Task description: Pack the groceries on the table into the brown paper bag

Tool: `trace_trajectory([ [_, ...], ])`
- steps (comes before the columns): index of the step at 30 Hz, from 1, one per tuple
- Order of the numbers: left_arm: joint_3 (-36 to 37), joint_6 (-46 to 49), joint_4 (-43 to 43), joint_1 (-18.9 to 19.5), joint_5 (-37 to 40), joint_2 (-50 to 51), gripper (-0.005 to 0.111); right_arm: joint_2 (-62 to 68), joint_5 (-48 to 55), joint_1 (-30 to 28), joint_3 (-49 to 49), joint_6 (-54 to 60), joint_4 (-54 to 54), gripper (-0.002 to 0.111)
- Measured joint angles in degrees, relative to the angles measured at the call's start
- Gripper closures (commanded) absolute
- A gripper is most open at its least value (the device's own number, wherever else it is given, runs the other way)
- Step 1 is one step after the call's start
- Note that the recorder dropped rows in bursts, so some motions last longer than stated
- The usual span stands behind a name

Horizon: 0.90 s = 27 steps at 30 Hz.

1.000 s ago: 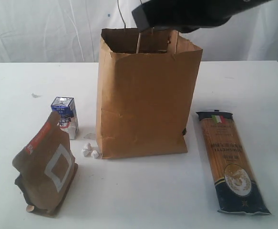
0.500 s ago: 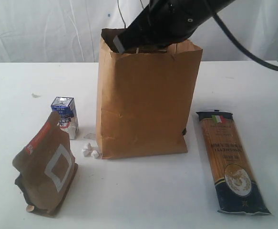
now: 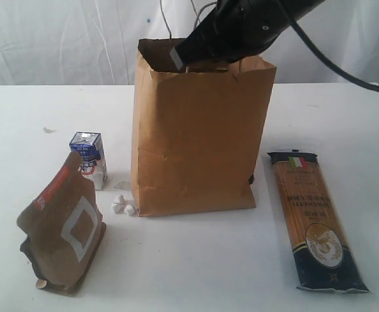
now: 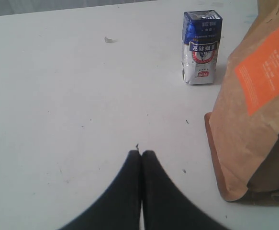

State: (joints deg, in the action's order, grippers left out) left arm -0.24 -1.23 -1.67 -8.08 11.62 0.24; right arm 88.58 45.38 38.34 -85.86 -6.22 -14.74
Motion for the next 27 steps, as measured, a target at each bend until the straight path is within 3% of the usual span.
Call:
trace_trajectory([
  [4,0.0,0.0,0.0,0.0,0.0,0.0,0.107,1.16,-0.11,0.01,-0.13,-0.22,-0.11,0.06],
  [7,0.0,0.0,0.0,0.0,0.0,0.0,0.107,1.55,-0.11,0.0,-0.13,-0.22,-0.23,0.045],
  [18,0.0,0.0,0.0,0.0,0.0,0.0,0.107,-2.66,-0.65,-0.11,0.04,-1.43,0.27,0.061],
  [27,0.0,0.0,0.0,0.0,0.0,0.0,0.107,-10.31,-1.9,1.4,7.41,-1.7,3.53,0.102],
])
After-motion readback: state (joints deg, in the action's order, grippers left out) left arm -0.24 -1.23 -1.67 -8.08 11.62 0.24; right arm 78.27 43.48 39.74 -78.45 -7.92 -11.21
